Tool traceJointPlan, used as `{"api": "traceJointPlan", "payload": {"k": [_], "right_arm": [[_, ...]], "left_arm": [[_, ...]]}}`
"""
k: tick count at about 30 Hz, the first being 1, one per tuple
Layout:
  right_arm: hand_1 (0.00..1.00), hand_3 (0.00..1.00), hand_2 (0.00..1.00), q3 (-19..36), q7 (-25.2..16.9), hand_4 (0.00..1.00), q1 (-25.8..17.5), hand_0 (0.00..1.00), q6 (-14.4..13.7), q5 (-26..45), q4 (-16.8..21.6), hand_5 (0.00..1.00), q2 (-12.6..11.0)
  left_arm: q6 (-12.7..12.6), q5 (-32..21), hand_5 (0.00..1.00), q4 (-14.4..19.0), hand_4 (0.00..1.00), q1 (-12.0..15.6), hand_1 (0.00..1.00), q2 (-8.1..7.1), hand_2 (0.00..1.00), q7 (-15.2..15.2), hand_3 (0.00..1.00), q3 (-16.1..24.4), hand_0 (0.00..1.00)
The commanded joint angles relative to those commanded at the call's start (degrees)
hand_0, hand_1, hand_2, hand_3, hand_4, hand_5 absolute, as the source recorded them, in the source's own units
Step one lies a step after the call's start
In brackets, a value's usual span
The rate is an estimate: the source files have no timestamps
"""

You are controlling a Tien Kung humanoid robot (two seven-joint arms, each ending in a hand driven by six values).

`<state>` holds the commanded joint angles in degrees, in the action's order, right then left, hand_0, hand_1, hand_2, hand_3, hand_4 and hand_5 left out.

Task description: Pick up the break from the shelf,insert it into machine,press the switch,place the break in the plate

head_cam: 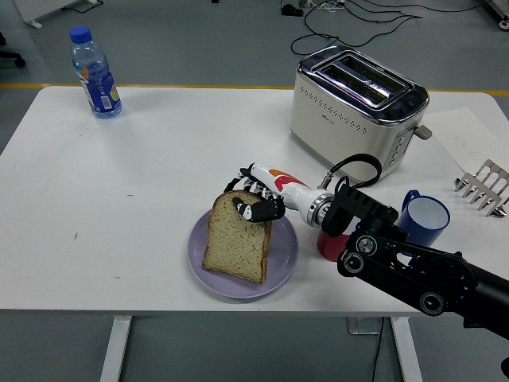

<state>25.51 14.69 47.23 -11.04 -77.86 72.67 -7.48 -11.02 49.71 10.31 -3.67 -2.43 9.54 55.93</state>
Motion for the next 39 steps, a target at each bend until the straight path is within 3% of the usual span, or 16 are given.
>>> {"api": "traceJointPlan", "payload": {"k": [3, 4, 9, 10, 15, 16, 21, 22, 27, 28, 33, 34, 39], "right_arm": [[0.235, 0.511, 0.387, -0.3, -1.0, 0.381, -0.1, 0.100, -0.5, 0.0, -1.0, 0.002, 0.2], [0.347, 0.537, 0.462, -0.3, -1.1, 0.360, -0.1, 0.271, -0.5, 0.0, -1.2, 0.002, 0.2], [0.347, 0.537, 0.462, -0.8, -3.1, 0.360, 0.0, 0.271, -0.2, 1.6, -2.0, 0.002, 0.4], [0.429, 0.555, 0.512, -0.9, -3.4, 0.361, 0.0, 0.358, 0.2, 1.6, -2.2, 0.002, 0.5], [0.429, 0.555, 0.512, -0.8, -4.2, 0.361, 0.0, 0.358, 1.7, 0.6, -2.7, 0.002, 0.5], [0.579, 0.593, 0.601, -0.8, -4.3, 0.456, 0.0, 0.548, 1.8, 0.5, -2.7, 0.074, 0.5], [0.579, 0.593, 0.601, -0.5, -5.0, 0.456, 0.1, 0.548, 2.3, -1.7, -3.5, 0.074, 0.6], [0.666, 0.666, 0.699, -0.4, -5.0, 0.521, 0.1, 0.670, 2.4, -2.1, -3.6, 0.127, 0.6], [0.666, 0.666, 0.699, -0.2, -4.9, 0.521, 0.0, 0.670, 3.7, -3.8, -3.8, 0.127, 0.6], [0.735, 0.727, 0.763, -0.2, -5.0, 0.545, 0.0, 0.762, 3.9, -4.0, -3.8, 0.151, 0.6], [0.735, 0.727, 0.763, -0.2, -4.7, 0.545, -0.1, 0.762, 5.2, -5.2, -3.7, 0.151, 0.5], [0.798, 0.784, 0.836, -0.1, -4.7, 0.554, -0.1, 0.821, 5.3, -5.4, -3.7, 0.160, 0.5], [0.798, 0.784, 0.836, 0.5, -5.1, 0.554, 0.1, 0.821, 4.7, -6.4, -3.4, 0.160, 0.4]], "left_arm": [[-0.1, 0.1, 0.912, 0.0, 0.324, 0.0, 0.632, 0.05, 0.624, 0.0, 0.580, 0.1, 0.650], [-0.1, 0.1, 0.912, 0.0, 0.323, 0.0, 0.632, 0.05, 0.623, 0.0, 0.579, 0.1, 0.650], [-0.1, 0.4, 0.912, 0.0, 0.323, 0.0, 0.632, 0.09, 0.623, 0.1, 0.579, 0.2, 0.650], [-0.1, 0.4, 0.911, 0.0, 0.323, 0.1, 0.632, 0.09, 0.624, 0.1, 0.580, 0.1, 0.650], [-0.1, 0.7, 0.911, 0.0, 0.323, 0.2, 0.632, 0.09, 0.624, 0.1, 0.580, 0.3, 0.650], [-0.1, 0.7, 0.913, 0.0, 0.324, 0.2, 0.632, 0.09, 0.624, 0.1, 0.579, 0.3, 0.650], [0.0, 0.9, 0.913, 0.0, 0.324, 0.3, 0.632, 0.06, 0.624, 0.2, 0.579, 0.2, 0.650], [0.0, 0.9, 0.911, 0.0, 0.323, 0.3, 0.631, 0.05, 0.626, 0.1, 0.579, 0.2, 0.650], [0.0, 0.9, 0.911, 0.0, 0.323, 0.5, 0.631, 0.08, 0.626, 0.2, 0.579, 0.2, 0.650], [0.0, 0.9, 0.910, 0.0, 0.324, 0.5, 0.632, 0.08, 0.628, 0.2, 0.578, 0.2, 0.651], [0.0, 0.8, 0.910, 0.0, 0.324, 0.6, 0.632, 0.09, 0.628, 0.1, 0.578, 0.1, 0.651], [0.0, 0.7, 0.907, 0.0, 0.323, 0.6, 0.632, 0.09, 0.627, 0.1, 0.579, 0.1, 0.651], [0.0, 0.6, 0.907, 0.0, 0.323, 0.5, 0.632, 0.06, 0.627, 0.0, 0.579, 0.1, 0.651]]}}
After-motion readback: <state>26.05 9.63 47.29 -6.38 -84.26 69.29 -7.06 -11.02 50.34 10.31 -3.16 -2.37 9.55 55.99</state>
